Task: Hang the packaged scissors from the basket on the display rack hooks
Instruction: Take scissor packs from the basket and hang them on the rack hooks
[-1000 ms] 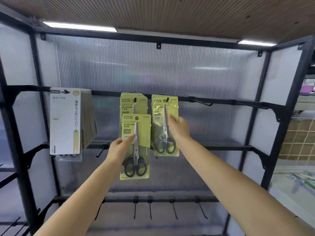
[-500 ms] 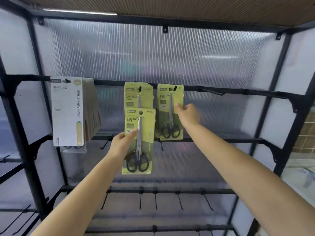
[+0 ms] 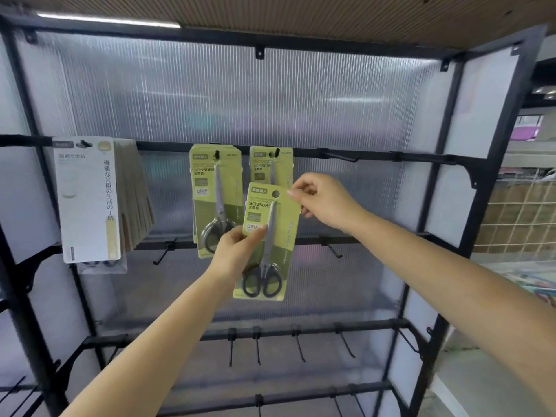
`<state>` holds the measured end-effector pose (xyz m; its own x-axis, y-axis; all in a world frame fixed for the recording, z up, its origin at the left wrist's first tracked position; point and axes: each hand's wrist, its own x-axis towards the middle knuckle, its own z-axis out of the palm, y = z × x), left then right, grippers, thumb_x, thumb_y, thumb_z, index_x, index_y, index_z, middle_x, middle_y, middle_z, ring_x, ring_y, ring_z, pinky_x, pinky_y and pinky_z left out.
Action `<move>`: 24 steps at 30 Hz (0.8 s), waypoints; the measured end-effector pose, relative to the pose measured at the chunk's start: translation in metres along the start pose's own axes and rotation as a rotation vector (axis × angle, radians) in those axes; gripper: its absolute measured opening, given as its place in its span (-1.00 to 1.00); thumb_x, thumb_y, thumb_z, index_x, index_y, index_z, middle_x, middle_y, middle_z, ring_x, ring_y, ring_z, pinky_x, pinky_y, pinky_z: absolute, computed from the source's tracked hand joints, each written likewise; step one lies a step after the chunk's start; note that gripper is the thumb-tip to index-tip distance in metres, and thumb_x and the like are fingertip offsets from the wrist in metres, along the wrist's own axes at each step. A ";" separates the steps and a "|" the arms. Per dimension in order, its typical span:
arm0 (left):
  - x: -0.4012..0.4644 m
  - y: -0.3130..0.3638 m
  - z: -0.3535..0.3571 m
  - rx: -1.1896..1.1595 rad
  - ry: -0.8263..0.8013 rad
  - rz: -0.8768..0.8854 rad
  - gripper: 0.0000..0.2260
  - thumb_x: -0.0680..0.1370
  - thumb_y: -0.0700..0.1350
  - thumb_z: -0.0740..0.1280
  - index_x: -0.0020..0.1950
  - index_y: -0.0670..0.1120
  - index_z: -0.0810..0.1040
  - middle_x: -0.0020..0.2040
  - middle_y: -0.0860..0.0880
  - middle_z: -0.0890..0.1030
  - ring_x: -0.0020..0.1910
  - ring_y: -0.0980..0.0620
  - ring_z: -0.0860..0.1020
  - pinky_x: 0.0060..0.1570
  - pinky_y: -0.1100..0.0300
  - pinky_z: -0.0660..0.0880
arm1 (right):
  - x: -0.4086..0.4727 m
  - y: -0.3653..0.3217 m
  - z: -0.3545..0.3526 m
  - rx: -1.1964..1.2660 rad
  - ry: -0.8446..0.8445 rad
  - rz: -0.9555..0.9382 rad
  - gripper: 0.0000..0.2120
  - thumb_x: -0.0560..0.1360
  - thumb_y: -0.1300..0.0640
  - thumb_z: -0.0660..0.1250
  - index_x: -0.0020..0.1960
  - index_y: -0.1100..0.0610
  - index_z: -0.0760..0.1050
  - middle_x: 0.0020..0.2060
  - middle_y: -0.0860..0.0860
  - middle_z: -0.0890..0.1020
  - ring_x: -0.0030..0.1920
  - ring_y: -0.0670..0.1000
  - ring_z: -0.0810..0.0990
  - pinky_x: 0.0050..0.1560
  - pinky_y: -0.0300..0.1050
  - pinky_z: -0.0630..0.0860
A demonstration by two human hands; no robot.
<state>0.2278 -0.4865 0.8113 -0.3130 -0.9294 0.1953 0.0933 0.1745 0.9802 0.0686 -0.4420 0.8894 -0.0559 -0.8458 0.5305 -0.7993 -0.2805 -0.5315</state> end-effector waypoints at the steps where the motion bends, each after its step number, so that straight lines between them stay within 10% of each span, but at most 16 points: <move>1: -0.001 -0.001 0.000 -0.003 -0.004 0.001 -0.93 0.55 -0.06 0.32 -0.11 -0.02 0.52 -0.16 0.04 0.58 -0.15 0.09 0.52 -0.17 0.26 0.45 | 0.002 -0.002 -0.004 -0.026 0.013 -0.023 -0.92 0.57 0.10 0.25 -0.05 0.10 0.46 -0.23 -0.07 0.54 -0.28 -0.12 0.53 -0.18 -0.19 0.56; 5: -0.001 -0.011 -0.005 0.077 -0.022 0.000 -0.86 0.54 -0.09 0.34 -0.16 -0.13 0.50 -0.18 -0.13 0.55 -0.14 -0.07 0.51 0.04 0.00 0.52 | 0.017 -0.015 -0.020 -0.113 0.072 -0.106 -0.90 0.57 0.10 0.25 -0.02 0.12 0.50 -0.23 -0.10 0.53 -0.26 -0.12 0.51 -0.09 -0.10 0.55; 16: 0.014 -0.010 -0.011 0.127 0.029 0.082 -0.90 0.57 -0.15 0.29 -0.11 -0.15 0.52 -0.25 -0.09 0.54 -0.27 0.05 0.51 -0.20 0.24 0.54 | 0.057 -0.015 -0.026 -0.165 0.192 -0.052 -0.83 0.56 0.11 0.27 0.04 0.21 0.54 -0.23 -0.09 0.48 -0.15 -0.04 0.50 0.02 -0.01 0.56; 24: 0.051 -0.014 -0.002 0.249 0.139 -0.005 -0.79 0.56 -0.04 0.31 -0.20 -0.14 0.51 -0.28 -0.08 0.57 -0.25 -0.02 0.58 0.01 -0.04 0.59 | 0.075 0.002 -0.007 -0.285 0.269 -0.057 -0.84 0.55 0.08 0.28 0.05 0.16 0.48 -0.19 -0.01 0.54 -0.12 0.01 0.53 -0.03 -0.04 0.49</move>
<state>0.2127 -0.5369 0.8071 -0.1790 -0.9631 0.2011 -0.1488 0.2286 0.9621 0.0588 -0.5031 0.9330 -0.1309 -0.6729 0.7281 -0.9377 -0.1545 -0.3113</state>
